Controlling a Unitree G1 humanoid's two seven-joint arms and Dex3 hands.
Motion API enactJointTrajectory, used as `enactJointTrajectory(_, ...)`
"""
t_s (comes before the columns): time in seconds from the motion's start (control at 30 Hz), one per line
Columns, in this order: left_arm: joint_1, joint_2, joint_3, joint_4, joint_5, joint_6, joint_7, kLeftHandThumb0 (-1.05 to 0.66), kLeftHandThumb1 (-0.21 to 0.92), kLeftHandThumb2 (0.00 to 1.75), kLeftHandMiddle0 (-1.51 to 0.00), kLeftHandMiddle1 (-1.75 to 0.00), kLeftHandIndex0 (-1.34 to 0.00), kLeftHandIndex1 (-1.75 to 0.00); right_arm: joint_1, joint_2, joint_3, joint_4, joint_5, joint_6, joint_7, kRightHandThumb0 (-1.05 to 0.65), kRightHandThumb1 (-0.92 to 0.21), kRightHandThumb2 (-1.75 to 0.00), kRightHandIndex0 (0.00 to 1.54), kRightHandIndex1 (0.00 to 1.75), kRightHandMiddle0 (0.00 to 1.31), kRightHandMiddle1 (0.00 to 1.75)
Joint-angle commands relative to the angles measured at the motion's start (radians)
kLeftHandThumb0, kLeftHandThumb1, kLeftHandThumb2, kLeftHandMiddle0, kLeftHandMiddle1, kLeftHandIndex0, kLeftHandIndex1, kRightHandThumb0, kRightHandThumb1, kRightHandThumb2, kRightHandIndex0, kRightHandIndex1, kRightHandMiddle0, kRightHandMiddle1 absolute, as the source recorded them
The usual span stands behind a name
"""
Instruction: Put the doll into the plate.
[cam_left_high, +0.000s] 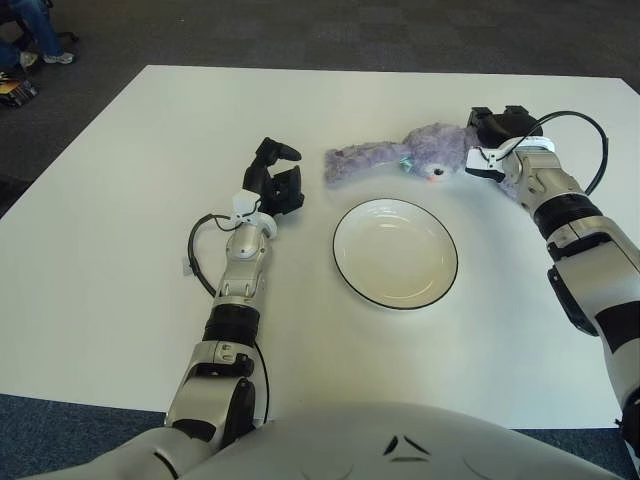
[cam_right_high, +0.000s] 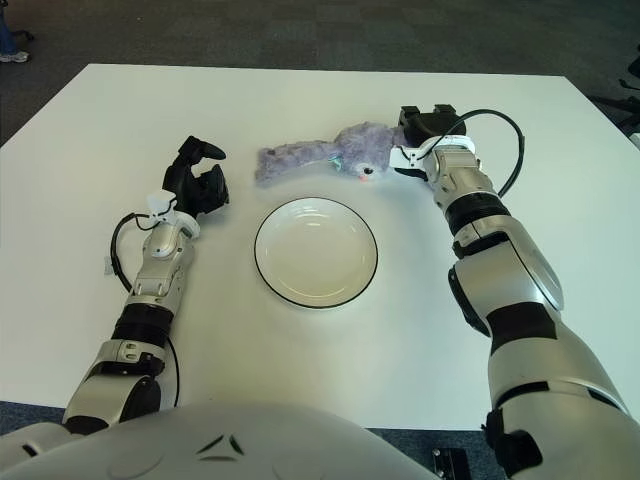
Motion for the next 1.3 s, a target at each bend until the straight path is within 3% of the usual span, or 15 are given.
enactJointTrajectory(0.0,0.047,-0.010,-0.001,0.034,-0.005,-0.008,0.003,-0.41,0.56,1.01,-1.21,-1.75,-0.42,-1.75,0.049,0.001,0.012,0.040,0.013,-0.009,0.078,0.00,-0.16,-1.49,0.70,1.72,0.54,1.73)
enactJointTrajectory(0.17,0.047,-0.010,-0.001,0.034,-0.005,-0.010,0.003,-0.41,0.56,1.02,-1.21,-1.75,-0.43,-1.75,0.053,-0.008,0.001,0.020,0.028,-0.018,0.087,0.00,-0.13,-1.49,0.77,1.62,0.55,1.74)
enactJointTrajectory(0.3,0.047,-0.010,-0.001,0.033,-0.005,-0.011,0.002,-0.41,0.55,1.02,-1.21,-1.75,-0.43,-1.75,0.055,-0.016,-0.015,0.004,0.047,-0.027,0.103,0.00,-0.10,-1.44,0.88,1.35,0.63,1.75)
enactJointTrajectory(0.37,0.048,-0.011,-0.001,0.033,-0.006,-0.011,0.002,-0.41,0.55,1.02,-1.21,-1.75,-0.43,-1.75,0.055,-0.021,-0.020,-0.003,0.054,-0.033,0.109,0.00,-0.12,-1.48,0.76,1.53,0.63,1.75)
enactJointTrajectory(0.5,0.047,-0.011,-0.001,0.034,-0.005,-0.010,0.003,-0.41,0.55,1.02,-1.21,-1.75,-0.43,-1.75,0.056,-0.033,-0.025,-0.012,0.060,-0.043,0.108,0.00,-0.10,-1.55,0.68,1.69,0.65,1.75)
enactJointTrajectory(0.57,0.046,-0.012,-0.001,0.037,-0.004,-0.011,0.004,-0.41,0.55,1.02,-1.21,-1.75,-0.43,-1.75,0.059,-0.039,-0.029,-0.017,0.063,-0.051,0.102,0.00,-0.05,-1.53,0.83,1.45,0.70,1.75)
enactJointTrajectory(0.67,0.046,-0.011,-0.002,0.037,-0.003,-0.010,0.005,-0.41,0.56,1.02,-1.20,-1.75,-0.43,-1.75,0.067,-0.049,-0.041,-0.029,0.069,-0.066,0.087,0.00,0.00,-1.53,0.95,1.31,0.72,1.75)
enactJointTrajectory(1.03,0.042,-0.009,-0.001,0.040,-0.001,-0.002,0.008,-0.41,0.56,1.01,-1.17,-1.75,-0.42,-1.75,0.087,-0.092,-0.102,-0.074,0.119,-0.109,0.062,0.00,0.04,-1.60,0.98,1.39,0.69,1.75)
enactJointTrajectory(1.27,0.035,-0.008,0.002,0.054,-0.004,-0.009,0.005,-0.41,0.56,1.01,-1.18,-1.75,-0.42,-1.75,0.128,-0.151,-0.156,-0.252,0.148,-0.095,0.104,0.00,0.04,-1.62,0.97,1.43,0.69,1.75)
